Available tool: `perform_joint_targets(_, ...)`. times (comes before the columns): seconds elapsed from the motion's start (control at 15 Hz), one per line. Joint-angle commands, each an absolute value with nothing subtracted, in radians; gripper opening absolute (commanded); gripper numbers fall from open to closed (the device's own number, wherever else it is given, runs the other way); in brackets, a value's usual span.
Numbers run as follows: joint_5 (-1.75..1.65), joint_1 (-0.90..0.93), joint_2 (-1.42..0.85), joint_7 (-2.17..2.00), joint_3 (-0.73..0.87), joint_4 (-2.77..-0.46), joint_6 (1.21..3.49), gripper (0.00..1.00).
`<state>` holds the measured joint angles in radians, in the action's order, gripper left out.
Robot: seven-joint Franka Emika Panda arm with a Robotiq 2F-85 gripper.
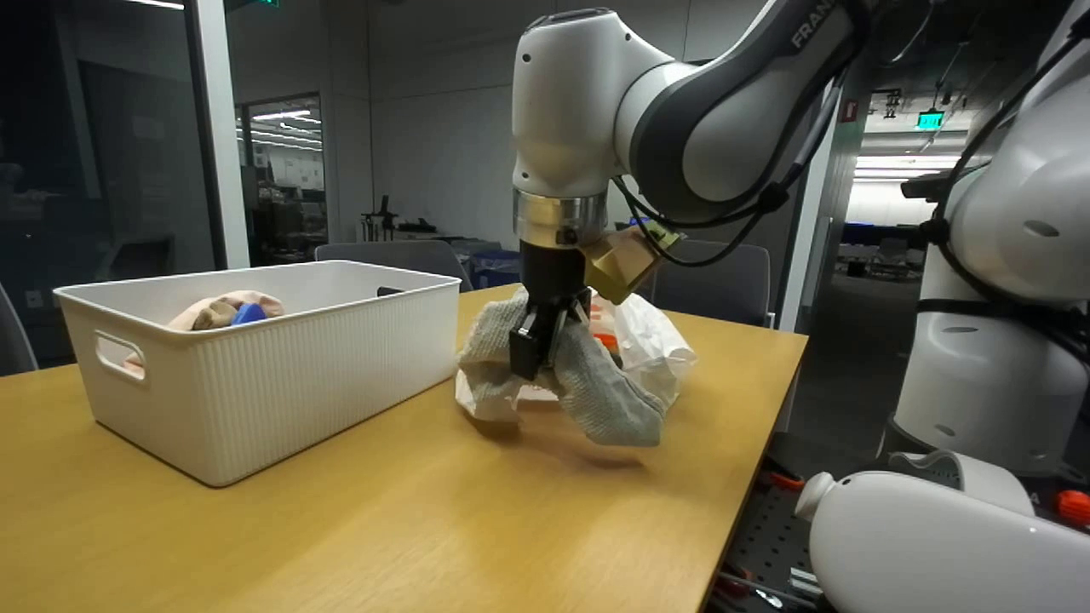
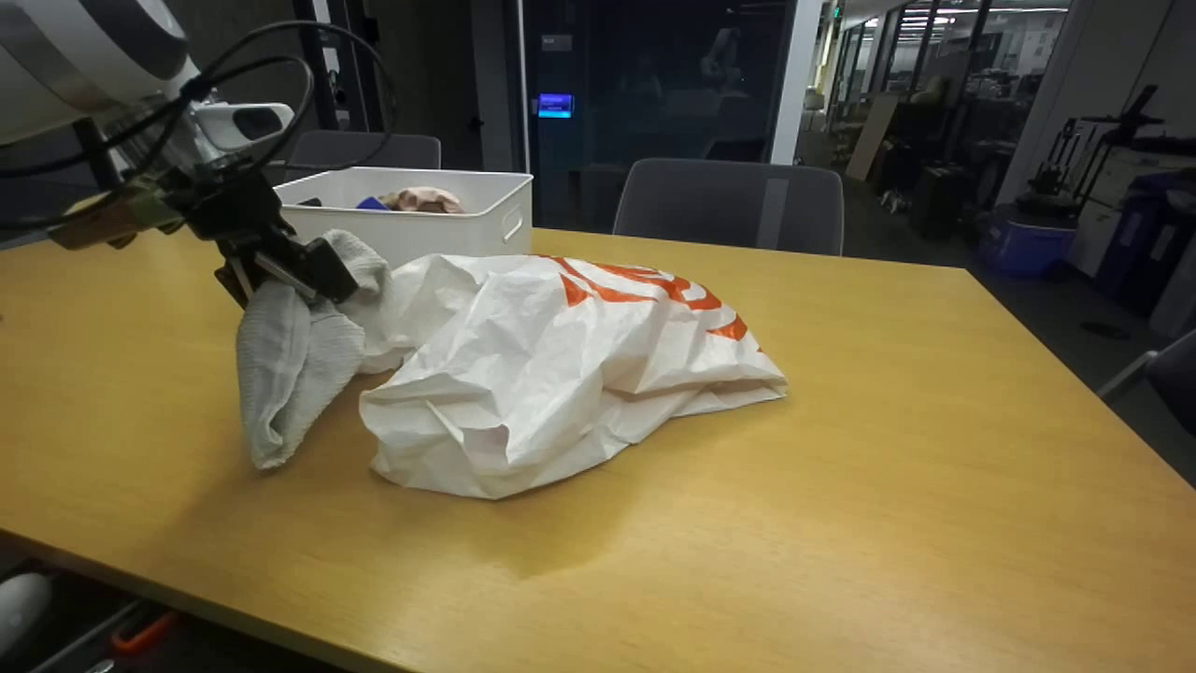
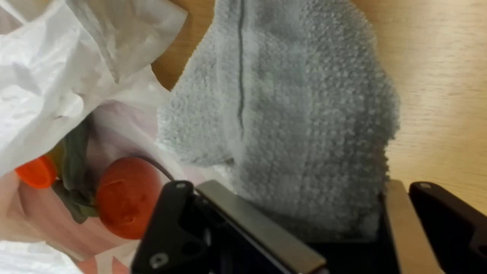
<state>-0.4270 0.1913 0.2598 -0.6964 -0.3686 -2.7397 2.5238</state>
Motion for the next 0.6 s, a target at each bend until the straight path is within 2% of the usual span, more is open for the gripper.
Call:
perform_joint_targets(0.0, -0.43, 0.14, 0.252, -0.775, -0.375, -2.748, 2.506, 0.06)
perform_joint_targets(0.33, -0.37, 0.131, 0.251, -0.86, -0.357, -2.758, 2.438, 0.06)
perform_joint_targets(0.53, -0.216, 0.168, 0.244, -0.815, -0.33, -2.758, 2.383, 0.06)
